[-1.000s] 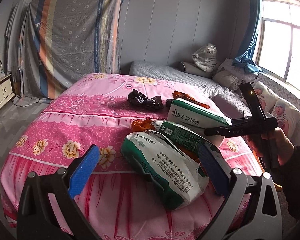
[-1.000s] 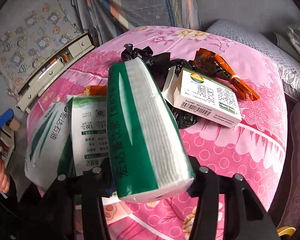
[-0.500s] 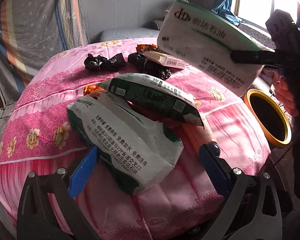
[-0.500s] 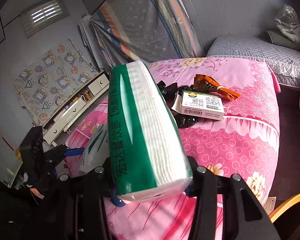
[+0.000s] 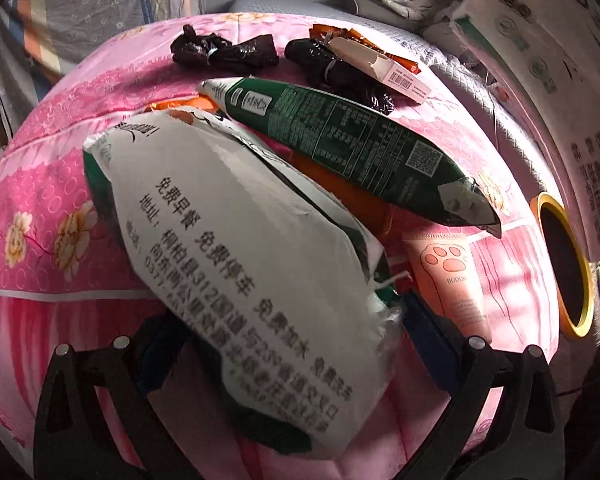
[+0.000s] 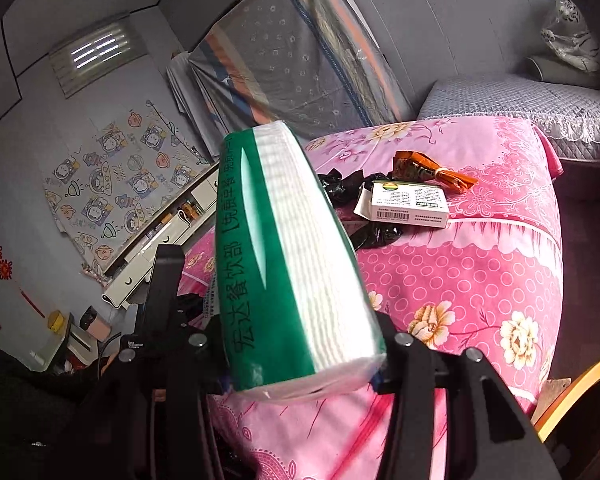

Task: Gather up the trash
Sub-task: 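Grasp the white printed plastic bag with the left tool, then carry the bag and tissue pack to the yellow bin and release both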

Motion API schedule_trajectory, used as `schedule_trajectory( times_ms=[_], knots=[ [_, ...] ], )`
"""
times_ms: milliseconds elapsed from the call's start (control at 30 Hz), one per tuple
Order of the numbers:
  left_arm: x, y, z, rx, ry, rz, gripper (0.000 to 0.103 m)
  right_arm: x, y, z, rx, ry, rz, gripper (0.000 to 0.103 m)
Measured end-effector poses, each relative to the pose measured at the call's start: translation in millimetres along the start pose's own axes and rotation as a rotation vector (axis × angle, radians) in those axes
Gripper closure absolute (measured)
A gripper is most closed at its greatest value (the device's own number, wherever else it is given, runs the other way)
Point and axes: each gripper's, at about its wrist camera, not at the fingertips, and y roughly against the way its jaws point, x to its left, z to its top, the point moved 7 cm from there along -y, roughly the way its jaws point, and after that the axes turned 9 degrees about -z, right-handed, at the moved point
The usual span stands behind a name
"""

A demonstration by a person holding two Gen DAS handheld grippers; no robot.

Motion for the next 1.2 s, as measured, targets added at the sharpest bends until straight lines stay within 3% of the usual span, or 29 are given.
schedule_trajectory(
  times_ms=[100, 167, 267, 333, 467, 600, 700, 933, 1200],
  knots=[
    [2.7, 5.5, -1.3, -0.028, 0.03, -0.045, 0.011, -1.8, 2.5, -1.6, -0.004, -0.016, -0.002, 0.058],
    [2.0, 12.6, -3.8, -0.05, 0.039, -0.081, 0.035, -2.1, 4.3, -1.0, -0.006, -0.023, 0.004, 0.058],
    [3.8, 24.7, -6.9, -0.082, 0.05, -0.109, 0.051, -1.5, 5.0, -1.8, -0.004, -0.033, 0.012, 0.058],
    [6.3, 34.5, -9.1, -0.106, 0.063, -0.126, 0.055, 1.0, 5.1, -3.0, -0.003, -0.029, 0.009, 0.059],
    [0.9, 70.7, -11.6, -0.218, 0.021, -0.141, 0.056, 8.8, 10.0, -4.1, -0.014, -0.033, 0.035, 0.059],
    [-12.2, 117.5, -8.6, -0.372, -0.068, -0.071, 0.056, 11.8, 16.0, -3.0, -0.041, -0.029, 0.008, 0.061],
    [-27.4, 138.8, 0.7, -0.438, -0.128, -0.033, 0.056, 7.5, 19.5, -2.7, -0.047, -0.047, -0.011, 0.061],
    [-75.8, 141.8, 29.3, -0.453, -0.238, -0.094, 0.056, -18.8, 57.7, -2.1, -0.137, -0.131, -0.062, 0.061],
    [-162.1, 111.2, 54.6, -0.409, -0.405, -0.193, 0.056, -78.8, 126.2, -24.8, -0.258, -0.27, -0.231, 0.061]
  ],
)
